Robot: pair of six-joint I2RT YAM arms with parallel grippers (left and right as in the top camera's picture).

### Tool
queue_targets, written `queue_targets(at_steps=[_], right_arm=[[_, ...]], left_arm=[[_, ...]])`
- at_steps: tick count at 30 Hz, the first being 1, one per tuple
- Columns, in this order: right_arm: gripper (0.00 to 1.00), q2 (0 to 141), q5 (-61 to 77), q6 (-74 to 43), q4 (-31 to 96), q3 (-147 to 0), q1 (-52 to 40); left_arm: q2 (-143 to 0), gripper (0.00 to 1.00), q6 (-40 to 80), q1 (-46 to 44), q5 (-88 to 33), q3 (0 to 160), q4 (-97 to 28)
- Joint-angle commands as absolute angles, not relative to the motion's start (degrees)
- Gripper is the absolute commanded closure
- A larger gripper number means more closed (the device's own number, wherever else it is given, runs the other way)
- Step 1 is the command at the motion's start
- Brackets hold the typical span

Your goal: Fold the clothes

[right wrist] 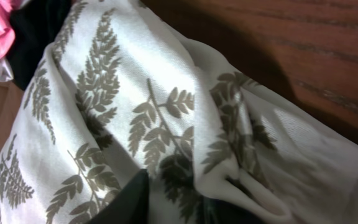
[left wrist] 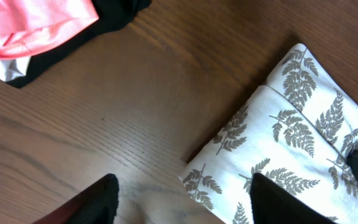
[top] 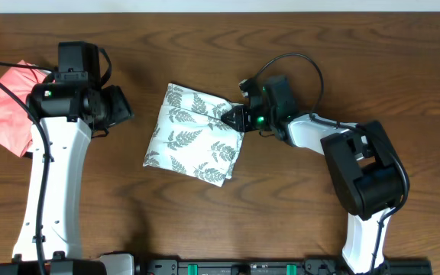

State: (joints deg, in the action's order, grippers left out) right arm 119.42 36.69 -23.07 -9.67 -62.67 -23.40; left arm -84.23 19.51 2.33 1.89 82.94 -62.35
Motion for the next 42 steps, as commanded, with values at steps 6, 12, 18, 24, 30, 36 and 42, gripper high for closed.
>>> queue_targets(at_steps=[6,12,18,24,30,36,42], right_arm=[[0.70,114.9,39.6,-19.3,-8.1,-61.9,-22.9],[0.75,100.7,30.2,-17.6,-5.9,-62.0,-22.3],[0.75,98.9,27.6,-12.5,-1.1,-62.0,-21.3],[0.89,104.1,24.4,-2.8,0.6,-63.2,-21.5],[0.94,107.5,18.2,6.2,8.9,-71.5,-21.8],[0.93,111.0,18.0,7.4,13.1,-78.5,-21.8],[0.94,115.7,20.2,7.4,14.0,-78.8,-23.1]], left_arm=[[-84.8,0.29,19.8,2.6,2.3,82.6,-62.6],[-84.9,0.28,19.8,2.5,2.1,82.6,-62.6],[-84.9,0.28,19.8,2.5,2.0,82.6,-62.7],[-84.9,0.28,19.8,2.5,2.0,82.6,-62.7],[-85.0,0.28,19.9,2.5,2.0,82.6,-62.7],[-85.6,0.28,19.9,2.5,2.0,82.6,-62.7],[-85.9,0.28,19.9,2.5,2.0,82.6,-62.6]])
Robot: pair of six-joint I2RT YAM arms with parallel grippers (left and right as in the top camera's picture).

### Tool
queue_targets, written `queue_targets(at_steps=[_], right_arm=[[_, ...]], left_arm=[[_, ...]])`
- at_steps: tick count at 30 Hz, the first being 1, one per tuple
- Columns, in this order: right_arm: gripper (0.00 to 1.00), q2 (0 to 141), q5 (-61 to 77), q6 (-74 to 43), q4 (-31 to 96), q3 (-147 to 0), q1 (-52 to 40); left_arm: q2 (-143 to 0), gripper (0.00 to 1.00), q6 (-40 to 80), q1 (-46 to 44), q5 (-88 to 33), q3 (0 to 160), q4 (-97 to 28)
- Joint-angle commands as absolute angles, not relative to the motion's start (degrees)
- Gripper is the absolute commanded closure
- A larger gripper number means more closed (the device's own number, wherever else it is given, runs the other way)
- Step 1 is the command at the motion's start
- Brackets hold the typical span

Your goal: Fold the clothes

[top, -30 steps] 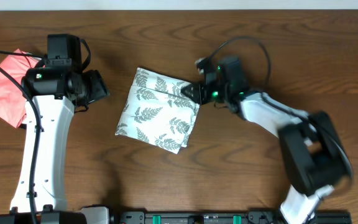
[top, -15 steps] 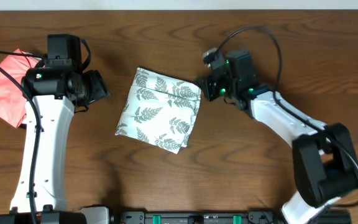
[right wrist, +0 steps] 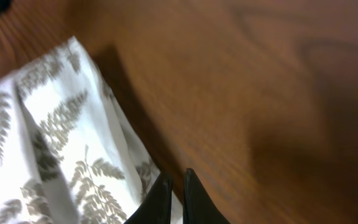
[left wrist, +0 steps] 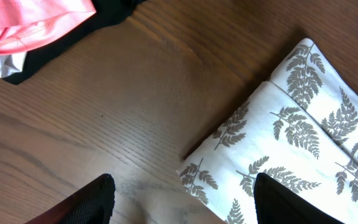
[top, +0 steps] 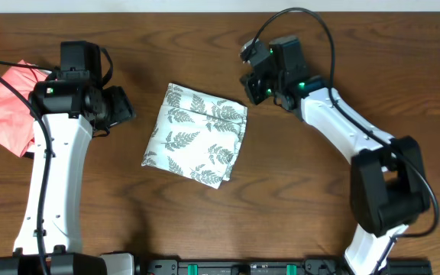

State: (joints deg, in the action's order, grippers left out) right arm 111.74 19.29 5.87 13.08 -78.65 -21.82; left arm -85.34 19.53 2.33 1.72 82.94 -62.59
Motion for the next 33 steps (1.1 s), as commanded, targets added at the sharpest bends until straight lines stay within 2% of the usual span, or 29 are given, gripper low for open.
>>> queue_targets(at_steps=[1,7,12,16,18,22,24,33], right_arm=[[0.94,116.9,20.1,7.4,14.2,-78.7,-23.6],[0.94,122.3,19.9,7.4,14.3,-78.8,-26.2],[0.94,123.9,19.9,7.4,20.6,-78.7,-26.3],[0.85,123.8,20.0,7.4,27.4,-78.7,-26.2],[0.85,123.6,20.3,7.4,29.6,-78.8,-26.3],[0.80,122.7,26.6,7.4,34.5,-78.8,-26.3],[0.78,122.6,34.3,7.4,36.8,-78.8,-26.4],[0.83,122.6,48.3,6.4,37.2,-78.8,-29.0]], left_arm=[[-85.9,0.28,19.9,2.5,2.0,82.6,-62.5],[-85.9,0.28,19.9,2.5,2.0,82.6,-62.6],[-85.9,0.27,19.8,2.5,2.0,82.6,-62.6],[-85.9,0.27,19.8,2.5,2.0,82.6,-62.6],[-85.9,0.27,19.8,2.5,2.0,82.6,-62.6],[-85.9,0.27,19.8,2.6,2.0,82.6,-63.2],[-85.9,0.27,19.8,2.6,2.0,82.6,-63.8],[-85.9,0.20,19.9,2.6,2.0,82.6,-69.4]])
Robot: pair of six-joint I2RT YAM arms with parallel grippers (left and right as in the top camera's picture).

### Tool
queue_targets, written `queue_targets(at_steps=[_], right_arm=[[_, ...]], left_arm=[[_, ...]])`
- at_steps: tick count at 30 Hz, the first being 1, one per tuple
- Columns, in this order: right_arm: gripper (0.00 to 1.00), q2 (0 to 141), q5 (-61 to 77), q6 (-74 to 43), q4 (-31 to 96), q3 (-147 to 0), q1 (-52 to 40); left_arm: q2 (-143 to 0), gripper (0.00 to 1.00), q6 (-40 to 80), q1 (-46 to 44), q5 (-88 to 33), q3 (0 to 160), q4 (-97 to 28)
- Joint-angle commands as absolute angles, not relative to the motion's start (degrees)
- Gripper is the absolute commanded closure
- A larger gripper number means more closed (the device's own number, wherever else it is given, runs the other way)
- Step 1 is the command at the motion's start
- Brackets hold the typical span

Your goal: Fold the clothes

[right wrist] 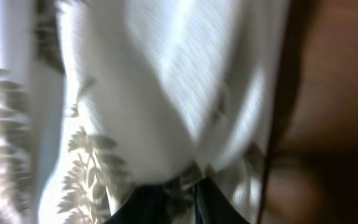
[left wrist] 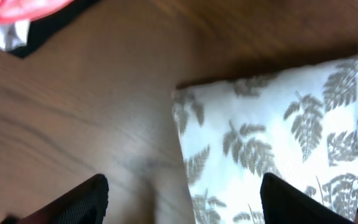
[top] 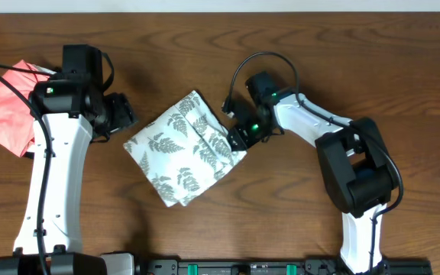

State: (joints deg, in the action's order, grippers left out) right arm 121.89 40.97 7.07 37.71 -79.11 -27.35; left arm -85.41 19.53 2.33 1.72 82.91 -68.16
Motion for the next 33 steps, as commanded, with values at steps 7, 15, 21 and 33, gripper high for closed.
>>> queue_targets(at_steps=[7,15,21,33], right_arm=[[0.85,122.6,48.2,2.2,32.9,-78.8,-30.2],[0.85,122.6,47.7,2.2,32.8,-78.8,-30.0],[0.85,122.6,43.7,2.2,33.0,-78.7,-29.9],[0.87,119.4,35.0,2.2,32.7,-78.8,-28.6]], left_arm=[[-85.9,0.15,23.2,2.6,1.1,77.7,-71.1],[-86.0,0.13,21.1,2.6,-5.2,65.7,-60.5],[-86.0,0.13,16.5,2.6,-7.1,61.9,-56.4],[-86.0,0.12,16.3,2.9,-7.2,55.8,-50.3]])
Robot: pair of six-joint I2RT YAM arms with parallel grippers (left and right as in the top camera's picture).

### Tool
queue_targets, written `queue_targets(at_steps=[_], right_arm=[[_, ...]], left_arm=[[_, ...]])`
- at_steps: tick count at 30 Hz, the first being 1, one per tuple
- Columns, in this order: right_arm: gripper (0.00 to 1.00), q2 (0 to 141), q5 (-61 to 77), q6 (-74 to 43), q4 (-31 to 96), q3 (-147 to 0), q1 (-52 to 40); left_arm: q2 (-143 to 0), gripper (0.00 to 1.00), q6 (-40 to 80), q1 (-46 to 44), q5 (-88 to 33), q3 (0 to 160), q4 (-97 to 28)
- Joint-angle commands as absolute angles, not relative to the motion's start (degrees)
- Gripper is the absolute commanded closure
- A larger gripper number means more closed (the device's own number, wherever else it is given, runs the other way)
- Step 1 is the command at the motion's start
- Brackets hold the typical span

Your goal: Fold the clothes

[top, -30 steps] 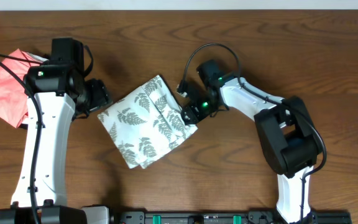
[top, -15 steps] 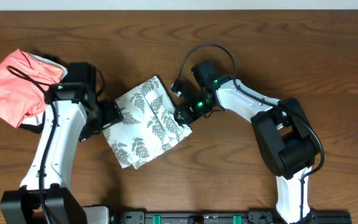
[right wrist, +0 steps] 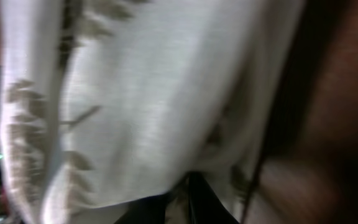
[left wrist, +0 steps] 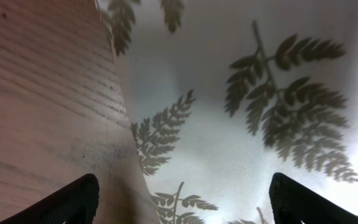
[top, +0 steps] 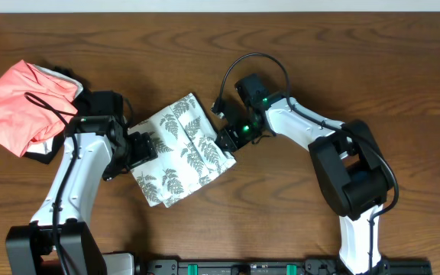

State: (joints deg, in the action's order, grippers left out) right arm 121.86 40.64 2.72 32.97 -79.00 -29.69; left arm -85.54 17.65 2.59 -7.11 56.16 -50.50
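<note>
A folded white cloth with a grey fern print (top: 182, 149) lies tilted at the table's middle. My left gripper (top: 140, 147) is low over its left edge and open. In the left wrist view the cloth (left wrist: 241, 93) fills most of the frame, and the left gripper (left wrist: 185, 208) straddles the line between cloth and wood. My right gripper (top: 230, 139) is at the cloth's right edge, shut, its tips pushed into the fabric (right wrist: 135, 93). The right gripper (right wrist: 185, 202) shows blurred, and whether cloth is pinched between the tips is unclear.
A pink garment (top: 21, 103) lies crumpled at the far left over a black garment (top: 52, 149). Bare brown table (top: 357, 69) surrounds the cloth. The right arm's cable (top: 250, 61) loops above the cloth.
My left gripper was beside the cloth's upper left corner and is now down at its left edge, still open. The cloth lies slightly lower. My right gripper stays against the right edge.
At first my right gripper was on the upper right corner of the squarely lying cloth. Then it was shut and clear beyond that corner. Later it sat at the right edge, the cloth turned and shifted left. Now my left gripper is over the left edge.
</note>
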Motion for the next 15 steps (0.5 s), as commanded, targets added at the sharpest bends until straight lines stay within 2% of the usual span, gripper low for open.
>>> queue_targets(at_steps=[1,8,15], right_arm=[[0.87,118.1,33.6,2.2,32.6,-78.9,-28.2],[0.85,109.5,33.9,6.3,32.7,-79.7,-28.3],[0.85,110.5,39.5,8.0,32.3,-79.7,-34.6]], left_arm=[[-85.9,0.12,15.9,2.9,-7.2,55.8,-50.2],[-85.9,0.12,15.0,2.9,-11.5,55.8,-46.8],[-85.9,0.12,15.1,2.9,-12.9,55.8,-44.4]])
